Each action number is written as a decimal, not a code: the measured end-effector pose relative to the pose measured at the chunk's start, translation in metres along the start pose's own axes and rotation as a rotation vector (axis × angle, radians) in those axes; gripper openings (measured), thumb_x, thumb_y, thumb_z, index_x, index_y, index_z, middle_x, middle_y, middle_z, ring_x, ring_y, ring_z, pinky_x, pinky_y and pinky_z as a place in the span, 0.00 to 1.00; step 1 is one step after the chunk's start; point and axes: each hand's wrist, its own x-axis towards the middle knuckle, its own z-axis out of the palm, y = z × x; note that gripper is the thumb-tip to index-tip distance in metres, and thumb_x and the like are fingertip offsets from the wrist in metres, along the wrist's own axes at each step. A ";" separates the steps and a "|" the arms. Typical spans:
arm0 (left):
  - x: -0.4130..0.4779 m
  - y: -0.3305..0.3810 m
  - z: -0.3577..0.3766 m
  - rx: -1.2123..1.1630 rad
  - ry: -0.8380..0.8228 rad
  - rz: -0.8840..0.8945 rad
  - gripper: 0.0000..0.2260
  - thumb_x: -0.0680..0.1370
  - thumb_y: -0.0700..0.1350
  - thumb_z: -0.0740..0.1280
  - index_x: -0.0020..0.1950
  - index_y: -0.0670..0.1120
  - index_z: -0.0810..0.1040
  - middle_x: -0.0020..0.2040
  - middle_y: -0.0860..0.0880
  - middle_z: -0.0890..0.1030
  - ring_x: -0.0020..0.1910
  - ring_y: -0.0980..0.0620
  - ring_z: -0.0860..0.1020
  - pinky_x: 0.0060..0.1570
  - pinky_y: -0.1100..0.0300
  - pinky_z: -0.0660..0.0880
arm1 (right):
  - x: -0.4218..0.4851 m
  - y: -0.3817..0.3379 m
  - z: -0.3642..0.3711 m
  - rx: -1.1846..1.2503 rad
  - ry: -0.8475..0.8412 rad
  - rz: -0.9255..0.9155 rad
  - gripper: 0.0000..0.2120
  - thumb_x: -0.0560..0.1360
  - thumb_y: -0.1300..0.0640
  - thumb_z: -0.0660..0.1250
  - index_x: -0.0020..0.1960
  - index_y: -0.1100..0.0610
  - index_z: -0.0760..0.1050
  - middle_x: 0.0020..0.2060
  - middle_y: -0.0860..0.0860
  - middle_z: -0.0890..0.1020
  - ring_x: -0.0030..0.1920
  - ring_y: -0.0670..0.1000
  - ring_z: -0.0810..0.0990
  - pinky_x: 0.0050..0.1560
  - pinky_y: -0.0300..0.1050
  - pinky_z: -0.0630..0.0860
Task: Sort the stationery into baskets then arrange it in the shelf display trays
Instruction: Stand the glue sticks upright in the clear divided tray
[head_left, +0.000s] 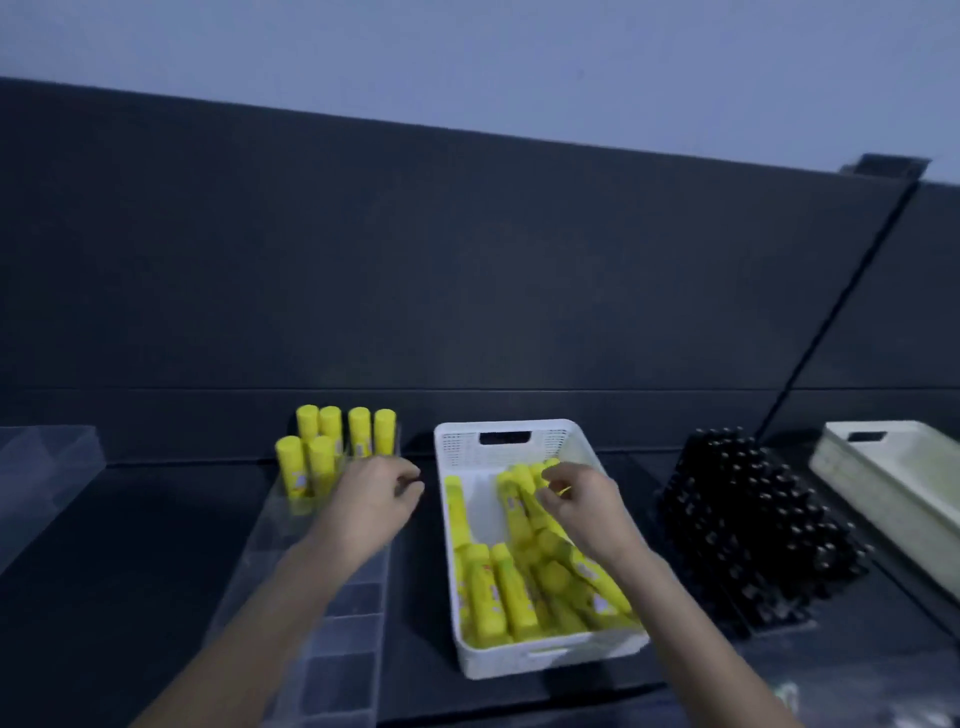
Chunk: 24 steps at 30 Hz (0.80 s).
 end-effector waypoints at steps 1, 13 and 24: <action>0.001 0.016 0.014 -0.012 -0.033 0.006 0.12 0.74 0.44 0.63 0.39 0.37 0.79 0.39 0.39 0.82 0.42 0.43 0.80 0.43 0.52 0.74 | -0.001 0.015 -0.007 -0.013 -0.020 0.022 0.13 0.75 0.57 0.65 0.56 0.63 0.77 0.50 0.58 0.82 0.52 0.57 0.79 0.49 0.44 0.69; 0.035 0.074 0.097 0.342 -0.476 -0.411 0.18 0.78 0.47 0.59 0.66 0.41 0.65 0.64 0.39 0.71 0.63 0.41 0.70 0.55 0.55 0.70 | 0.026 0.045 0.008 -0.152 -0.317 0.031 0.14 0.78 0.61 0.55 0.59 0.64 0.72 0.61 0.61 0.76 0.62 0.59 0.73 0.56 0.43 0.69; 0.068 0.052 0.112 0.008 -0.335 -0.593 0.22 0.74 0.49 0.69 0.62 0.39 0.68 0.58 0.43 0.75 0.55 0.47 0.75 0.52 0.57 0.74 | 0.062 0.042 0.040 -0.192 -0.289 0.161 0.16 0.80 0.59 0.52 0.64 0.64 0.68 0.64 0.58 0.74 0.64 0.59 0.73 0.59 0.47 0.71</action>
